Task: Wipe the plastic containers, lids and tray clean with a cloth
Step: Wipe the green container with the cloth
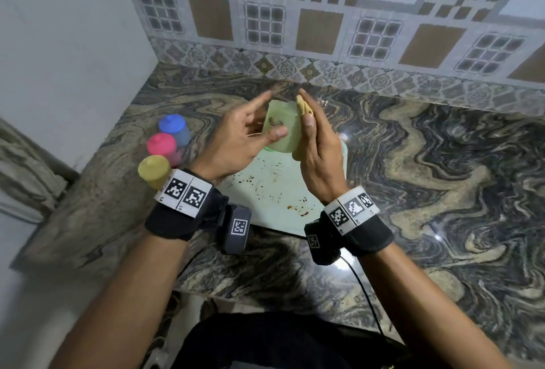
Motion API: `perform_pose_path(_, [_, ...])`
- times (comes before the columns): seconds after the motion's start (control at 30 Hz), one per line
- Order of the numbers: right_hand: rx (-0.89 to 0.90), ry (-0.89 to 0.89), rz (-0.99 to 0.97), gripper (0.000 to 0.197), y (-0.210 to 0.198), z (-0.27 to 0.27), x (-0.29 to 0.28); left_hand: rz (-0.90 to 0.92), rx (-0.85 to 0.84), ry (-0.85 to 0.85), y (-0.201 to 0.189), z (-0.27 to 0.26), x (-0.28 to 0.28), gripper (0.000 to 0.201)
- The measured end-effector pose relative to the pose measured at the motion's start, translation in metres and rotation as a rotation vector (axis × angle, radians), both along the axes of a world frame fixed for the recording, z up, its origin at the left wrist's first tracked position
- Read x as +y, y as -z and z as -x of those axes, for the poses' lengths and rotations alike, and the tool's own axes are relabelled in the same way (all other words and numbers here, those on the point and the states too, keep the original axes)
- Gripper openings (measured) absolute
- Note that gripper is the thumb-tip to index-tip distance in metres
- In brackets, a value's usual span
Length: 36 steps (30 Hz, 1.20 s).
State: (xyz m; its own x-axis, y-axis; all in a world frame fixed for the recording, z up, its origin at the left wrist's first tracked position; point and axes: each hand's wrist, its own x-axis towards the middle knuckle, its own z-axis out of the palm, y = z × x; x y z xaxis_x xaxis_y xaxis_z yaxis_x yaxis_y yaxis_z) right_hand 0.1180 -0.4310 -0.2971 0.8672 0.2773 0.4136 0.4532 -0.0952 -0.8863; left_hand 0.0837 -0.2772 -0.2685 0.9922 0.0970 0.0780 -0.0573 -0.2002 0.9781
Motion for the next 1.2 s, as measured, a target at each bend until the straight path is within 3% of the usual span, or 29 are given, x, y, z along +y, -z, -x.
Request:
perform_pose_path(0.03, [0.024,-0.021,-0.006,0.043,0.001,0.002,0.001,0.034,0.043,0.028,0.003,0.005,0.002,0.069])
perform_pose_path(0.1, [0.019,-0.06,0.003,0.044,0.003,0.008,0.005,0.01,0.103,0.04,0.004,0.016,0.004,0.077])
perform_pose_path(0.17, [0.009,-0.111,0.023,0.042,0.004,0.018,0.012,-0.086,0.077,-0.036,0.005,0.029,0.01,0.09])
perform_pose_path(0.23, [-0.013,-0.134,0.054,0.04,0.004,0.03,0.021,-0.11,0.019,-0.149,0.005,0.041,0.018,0.089])
perform_pose_path(0.4, [-0.032,-0.185,0.048,0.042,0.003,0.05,0.047,0.051,-0.013,-0.122,0.003,0.077,0.047,0.062])
perform_pose_path(0.5, [-0.001,-0.259,0.099,0.041,0.006,0.064,0.069,0.124,-0.001,-0.143,0.005,0.104,0.073,0.06])
perform_pose_path(0.6, [0.232,-0.271,0.126,0.055,0.018,0.057,0.095,0.227,0.005,-0.198,0.015,0.13,0.098,0.057])
perform_pose_path(0.7, [0.137,-0.187,0.281,0.062,0.032,0.056,0.105,0.269,0.024,-0.309,0.034,0.149,0.12,0.06])
perform_pose_path(0.8, [-0.055,-0.115,0.353,0.046,0.035,0.07,0.11,0.099,0.11,-0.479,0.063,0.161,0.138,0.059])
perform_pose_path(0.97, [-0.063,-0.089,0.405,0.049,0.044,0.095,0.118,-0.145,0.27,-0.659,0.125,0.164,0.146,0.063])
perform_pose_path(1.2, [-0.083,-0.064,0.408,0.043,0.034,0.115,0.113,-0.301,0.346,-0.784,0.144,0.155,0.147,0.064])
